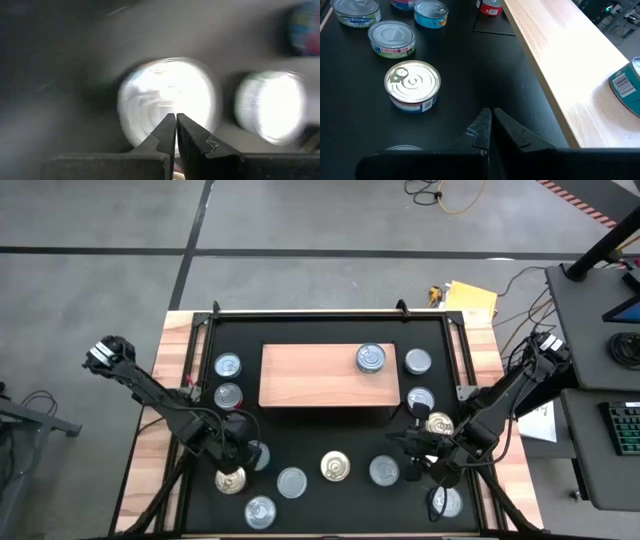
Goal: Stack canned seafood by type on shelf
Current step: Put the light blue tuna can on the shelf
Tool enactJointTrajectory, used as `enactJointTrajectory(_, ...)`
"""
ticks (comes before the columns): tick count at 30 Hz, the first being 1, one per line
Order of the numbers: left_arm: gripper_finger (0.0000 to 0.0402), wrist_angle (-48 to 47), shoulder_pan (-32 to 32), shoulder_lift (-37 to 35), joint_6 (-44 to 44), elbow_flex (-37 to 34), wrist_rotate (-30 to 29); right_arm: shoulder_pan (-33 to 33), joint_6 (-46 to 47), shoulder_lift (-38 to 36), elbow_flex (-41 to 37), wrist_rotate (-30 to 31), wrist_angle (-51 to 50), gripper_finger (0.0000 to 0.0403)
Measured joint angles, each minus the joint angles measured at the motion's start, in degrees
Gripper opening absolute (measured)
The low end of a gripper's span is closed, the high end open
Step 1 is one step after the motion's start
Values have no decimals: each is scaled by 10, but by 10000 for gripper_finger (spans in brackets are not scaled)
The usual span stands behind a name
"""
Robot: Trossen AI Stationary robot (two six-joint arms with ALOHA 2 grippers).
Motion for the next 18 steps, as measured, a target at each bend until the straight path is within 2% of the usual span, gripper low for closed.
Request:
enactJointTrajectory(3,0,7,0,-5,-7,-12,4,0,0,0,0,0,0,9)
enactJointTrajectory(10,0,2,0,-8,48,7,-7,0,-1,0,-1,1,0,9)
enactJointTrajectory(18,3,-10,0,8,44,3,-6,0,-1,0,-3,0,11,9)
